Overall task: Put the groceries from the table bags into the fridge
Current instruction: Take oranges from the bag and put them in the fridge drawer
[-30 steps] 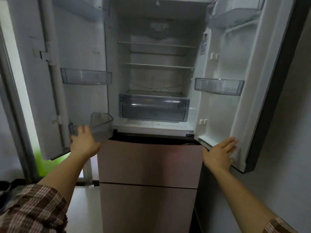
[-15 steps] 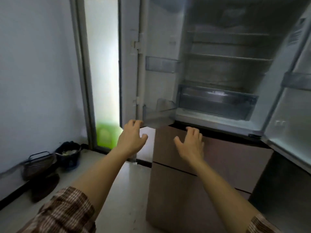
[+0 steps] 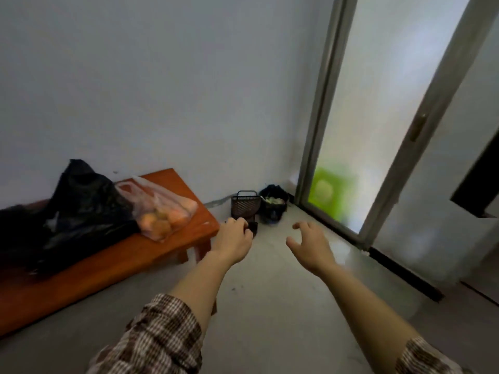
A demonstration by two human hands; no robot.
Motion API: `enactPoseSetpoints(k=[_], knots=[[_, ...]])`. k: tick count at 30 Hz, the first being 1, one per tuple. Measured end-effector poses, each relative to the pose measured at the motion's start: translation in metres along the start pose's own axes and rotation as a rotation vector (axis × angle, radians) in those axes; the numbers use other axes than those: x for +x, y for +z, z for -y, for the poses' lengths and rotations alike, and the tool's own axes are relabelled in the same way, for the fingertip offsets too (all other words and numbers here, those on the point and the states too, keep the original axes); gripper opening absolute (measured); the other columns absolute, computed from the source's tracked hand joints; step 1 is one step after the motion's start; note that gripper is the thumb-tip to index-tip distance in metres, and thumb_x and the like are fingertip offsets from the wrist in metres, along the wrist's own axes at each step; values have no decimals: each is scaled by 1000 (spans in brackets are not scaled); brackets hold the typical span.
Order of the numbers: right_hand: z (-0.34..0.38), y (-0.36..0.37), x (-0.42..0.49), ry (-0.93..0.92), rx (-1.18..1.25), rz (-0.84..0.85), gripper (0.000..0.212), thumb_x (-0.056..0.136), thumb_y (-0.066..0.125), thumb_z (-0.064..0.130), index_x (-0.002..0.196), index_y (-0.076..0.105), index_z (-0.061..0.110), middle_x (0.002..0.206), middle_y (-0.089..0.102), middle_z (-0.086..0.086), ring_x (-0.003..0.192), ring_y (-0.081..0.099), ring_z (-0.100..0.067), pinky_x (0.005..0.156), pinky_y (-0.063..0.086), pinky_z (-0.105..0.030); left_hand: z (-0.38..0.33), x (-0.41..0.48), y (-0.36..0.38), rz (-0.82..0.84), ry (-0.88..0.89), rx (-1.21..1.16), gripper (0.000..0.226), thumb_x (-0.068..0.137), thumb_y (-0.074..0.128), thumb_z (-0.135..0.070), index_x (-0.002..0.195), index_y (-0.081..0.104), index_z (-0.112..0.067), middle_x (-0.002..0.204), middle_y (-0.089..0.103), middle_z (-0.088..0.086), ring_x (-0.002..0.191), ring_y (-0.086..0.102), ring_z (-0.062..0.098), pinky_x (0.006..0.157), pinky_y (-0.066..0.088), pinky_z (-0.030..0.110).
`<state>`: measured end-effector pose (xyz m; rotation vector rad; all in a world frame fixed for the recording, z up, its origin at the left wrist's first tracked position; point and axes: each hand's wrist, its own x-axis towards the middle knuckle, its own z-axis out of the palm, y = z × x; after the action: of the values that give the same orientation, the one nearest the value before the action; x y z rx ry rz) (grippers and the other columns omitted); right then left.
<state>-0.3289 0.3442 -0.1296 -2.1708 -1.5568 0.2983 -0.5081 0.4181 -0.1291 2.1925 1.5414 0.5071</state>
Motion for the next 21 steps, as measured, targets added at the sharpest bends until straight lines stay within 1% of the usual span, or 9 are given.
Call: enactPoseSetpoints(k=[3,6,8,11,13,16,19,21], knots=[[56,51,28,-92,-33,104,45,92,55,36,131,49,14,132,49,-7,126,41,-26,103,38,-39,75,9,-27,-47,-127,15,34,95,41,-25,123,57,-13,125,53,11,116,49,29,98,42,40],[105,93,57,-168,-42,172,44,91,55,36,130,50,16,129,52,-5,121,45,-24,101,39,-36,133,20,-45,-85,-219,-11,31,95,43,-26,121,57,-15,125,53,8,112,52,25,96,46,40],[134,119,79,-205,-30,213,40,91,54,37,126,51,18,123,53,-3,118,44,-23,99,41,-38,168,33,-55,-118,-253,-20,29,95,44,-25,119,57,-16,125,53,6,111,52,22,94,47,37],[176,158,116,-282,-29,280,37,90,49,37,123,51,19,121,52,-2,117,43,-24,98,41,-45,222,63,-68,-143,-291,36,31,96,42,-25,121,57,-14,129,52,8,119,46,26,97,40,37],[201,187,146,-355,-39,292,37,91,48,35,125,51,19,125,53,-2,119,44,-24,97,41,-45,255,90,-75,-154,-301,92,35,97,41,-24,128,52,-12,133,49,10,124,41,29,102,35,38],[242,229,196,-464,-54,300,36,95,46,31,129,51,20,132,54,-2,123,45,-23,100,39,-41,303,137,-83,-164,-309,152,42,98,38,-24,139,42,-14,144,42,5,134,31,25,106,35,38],[281,262,240,-568,-147,306,35,96,47,30,130,52,22,137,52,1,131,38,-19,108,27,-40,338,177,-94,-90,-248,273,47,96,41,-23,142,36,-17,153,28,1,142,17,23,111,31,40],[305,277,266,-675,-260,304,39,93,53,30,131,52,22,141,48,3,136,32,-18,111,19,-43,359,202,-99,-53,-182,385,55,94,45,-22,146,29,-18,158,17,2,146,8,25,115,21,42]])
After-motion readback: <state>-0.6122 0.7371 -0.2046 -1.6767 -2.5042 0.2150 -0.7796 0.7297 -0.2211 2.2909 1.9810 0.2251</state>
